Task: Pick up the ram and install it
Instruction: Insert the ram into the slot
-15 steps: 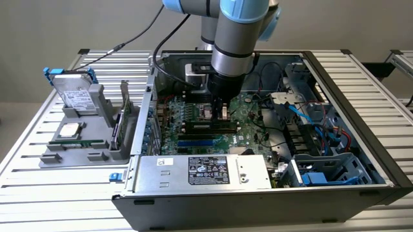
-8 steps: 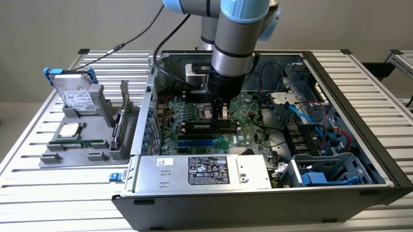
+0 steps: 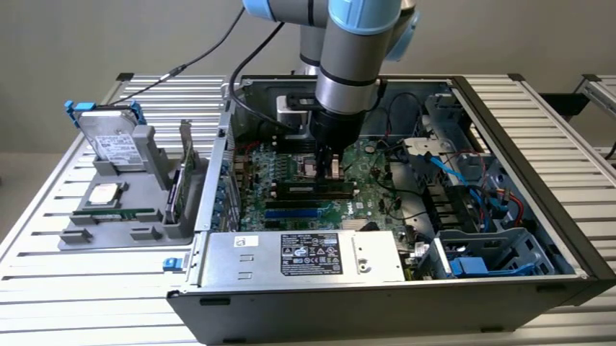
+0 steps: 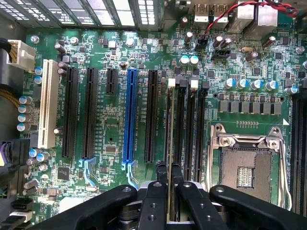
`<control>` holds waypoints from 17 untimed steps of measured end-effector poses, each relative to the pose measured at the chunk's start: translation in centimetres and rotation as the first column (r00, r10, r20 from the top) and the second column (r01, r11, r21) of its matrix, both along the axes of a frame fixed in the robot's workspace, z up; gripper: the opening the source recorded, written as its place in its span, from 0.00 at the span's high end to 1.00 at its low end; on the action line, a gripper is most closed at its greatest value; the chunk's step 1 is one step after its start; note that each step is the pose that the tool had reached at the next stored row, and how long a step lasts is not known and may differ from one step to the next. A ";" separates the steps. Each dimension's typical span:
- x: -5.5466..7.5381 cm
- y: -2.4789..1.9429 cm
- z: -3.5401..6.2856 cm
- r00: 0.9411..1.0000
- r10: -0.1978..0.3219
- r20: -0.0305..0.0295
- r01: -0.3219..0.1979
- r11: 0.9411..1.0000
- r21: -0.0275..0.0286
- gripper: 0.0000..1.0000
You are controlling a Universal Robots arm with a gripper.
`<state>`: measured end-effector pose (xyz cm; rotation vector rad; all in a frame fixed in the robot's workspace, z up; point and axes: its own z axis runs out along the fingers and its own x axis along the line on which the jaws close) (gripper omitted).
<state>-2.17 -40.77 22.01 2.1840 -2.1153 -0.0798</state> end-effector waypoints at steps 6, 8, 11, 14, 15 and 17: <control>0.0 0.12 -0.09 1.000 0.000 0.000 0.000 1.000 -0.007 0.86; 0.0 0.13 -0.11 1.000 0.000 0.000 0.000 1.000 -0.008 0.86; 0.0 0.27 -0.28 1.000 0.000 0.001 0.000 1.000 -0.009 0.86; 0.0 0.33 -0.33 1.000 0.000 0.002 0.000 1.000 -0.009 0.86; 0.0 0.33 -0.33 1.000 0.000 0.002 0.000 1.000 -0.009 0.86; 0.0 0.36 -0.33 1.000 0.000 0.002 0.000 1.000 -0.009 0.86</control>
